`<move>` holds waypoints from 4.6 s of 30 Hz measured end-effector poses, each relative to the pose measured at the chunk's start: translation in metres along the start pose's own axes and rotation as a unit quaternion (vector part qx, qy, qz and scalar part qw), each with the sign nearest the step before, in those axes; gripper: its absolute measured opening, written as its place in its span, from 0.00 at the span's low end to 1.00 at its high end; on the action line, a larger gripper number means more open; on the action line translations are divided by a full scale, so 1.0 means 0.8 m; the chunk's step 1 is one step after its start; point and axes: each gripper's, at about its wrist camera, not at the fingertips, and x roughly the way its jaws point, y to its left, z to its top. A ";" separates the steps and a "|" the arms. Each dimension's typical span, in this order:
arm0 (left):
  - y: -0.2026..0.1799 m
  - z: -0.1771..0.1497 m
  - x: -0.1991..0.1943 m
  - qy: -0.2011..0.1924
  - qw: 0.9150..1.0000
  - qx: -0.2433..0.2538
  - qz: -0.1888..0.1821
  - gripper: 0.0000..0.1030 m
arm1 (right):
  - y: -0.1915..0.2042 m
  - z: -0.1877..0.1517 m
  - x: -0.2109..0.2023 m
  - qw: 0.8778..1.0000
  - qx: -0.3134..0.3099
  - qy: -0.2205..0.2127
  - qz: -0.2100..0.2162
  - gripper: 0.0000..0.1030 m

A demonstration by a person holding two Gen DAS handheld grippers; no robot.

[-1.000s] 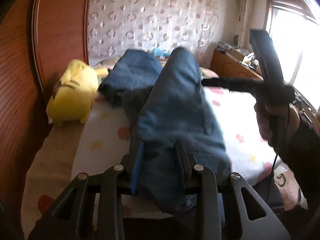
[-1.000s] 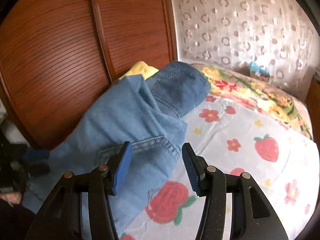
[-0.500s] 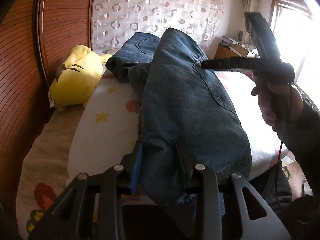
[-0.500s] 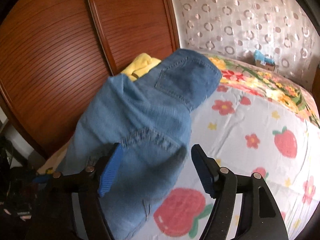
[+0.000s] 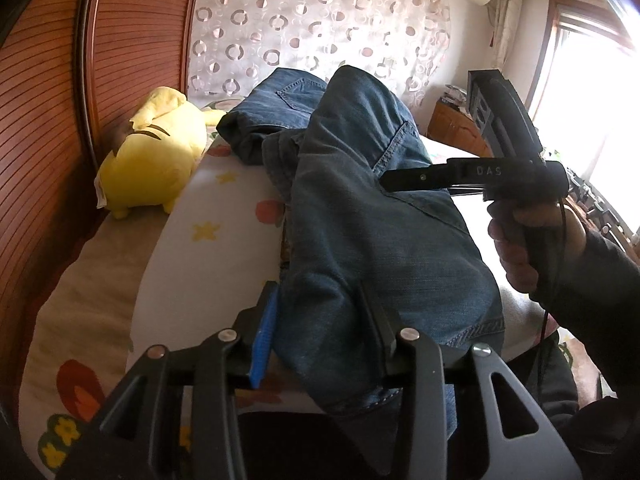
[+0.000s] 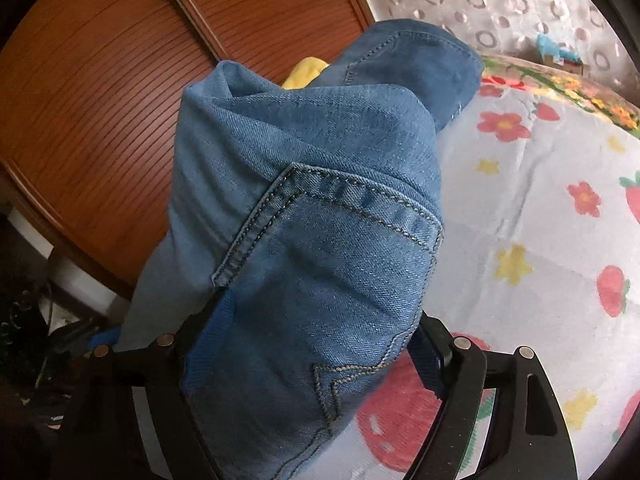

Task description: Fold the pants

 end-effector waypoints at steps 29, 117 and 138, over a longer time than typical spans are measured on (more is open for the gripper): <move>0.017 0.143 -0.097 -0.140 0.990 0.004 0.025 0.36 | 0.184 0.149 -0.123 0.977 -0.171 -0.098 0.079 0.17; -0.148 0.183 0.007 -0.077 0.992 0.101 -0.001 0.45 | 0.009 -0.046 -0.294 0.942 -0.015 -0.234 -0.241 0.49; -0.210 0.167 -0.064 -0.112 0.988 0.104 0.011 0.50 | 0.070 -0.120 -0.398 0.891 0.002 -0.316 -0.327 0.87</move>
